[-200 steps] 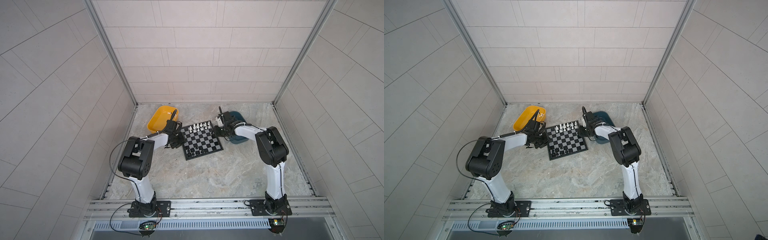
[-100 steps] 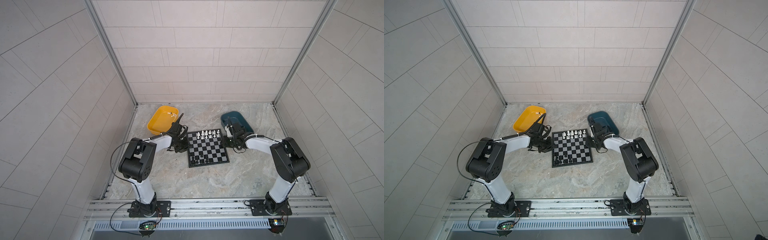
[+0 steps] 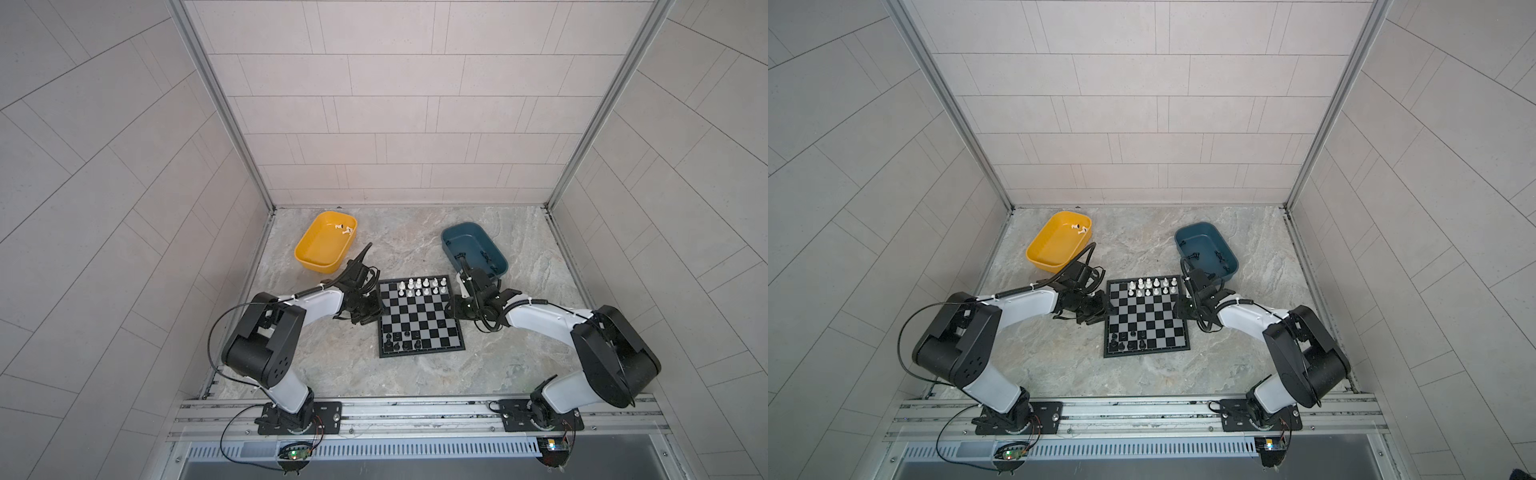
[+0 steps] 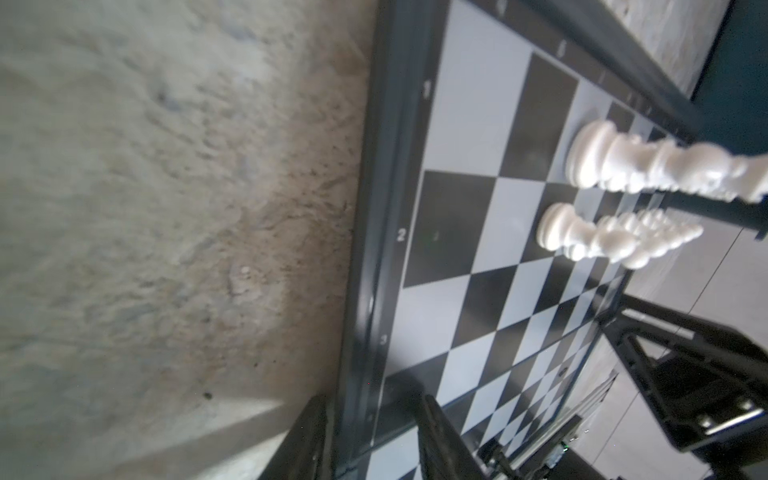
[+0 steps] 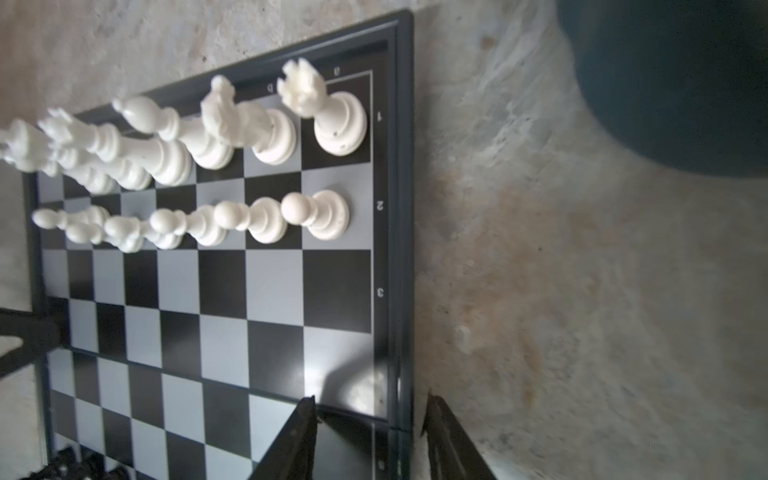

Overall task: Set up the chess pieces on the board
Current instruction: 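Move the right gripper over the teal tub while the left gripper parks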

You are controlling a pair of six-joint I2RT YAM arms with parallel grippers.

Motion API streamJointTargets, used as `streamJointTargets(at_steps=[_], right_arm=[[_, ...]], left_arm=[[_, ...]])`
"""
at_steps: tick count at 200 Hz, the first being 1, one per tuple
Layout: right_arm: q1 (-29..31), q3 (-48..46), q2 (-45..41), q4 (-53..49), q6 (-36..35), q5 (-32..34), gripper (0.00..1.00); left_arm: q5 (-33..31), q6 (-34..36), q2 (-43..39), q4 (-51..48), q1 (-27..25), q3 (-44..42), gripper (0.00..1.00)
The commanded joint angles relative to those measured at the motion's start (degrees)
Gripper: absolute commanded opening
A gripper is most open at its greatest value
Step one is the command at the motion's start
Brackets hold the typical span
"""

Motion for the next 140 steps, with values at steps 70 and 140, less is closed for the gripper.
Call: streamJointTargets(at_steps=[70,140], right_arm=[[-10.2,21.2,-0.1,-14.7,-9.0,20.6,0.75],[-17.0,43.4,25.7,-28.3,-12.0,20.1,0.62]], left_arm=[[-16.8,13.2,-17.7,-20.2,4.1,14.0,1.00],[-7.6,14.8,-20.2,-15.5,3.9,14.9,0.99]])
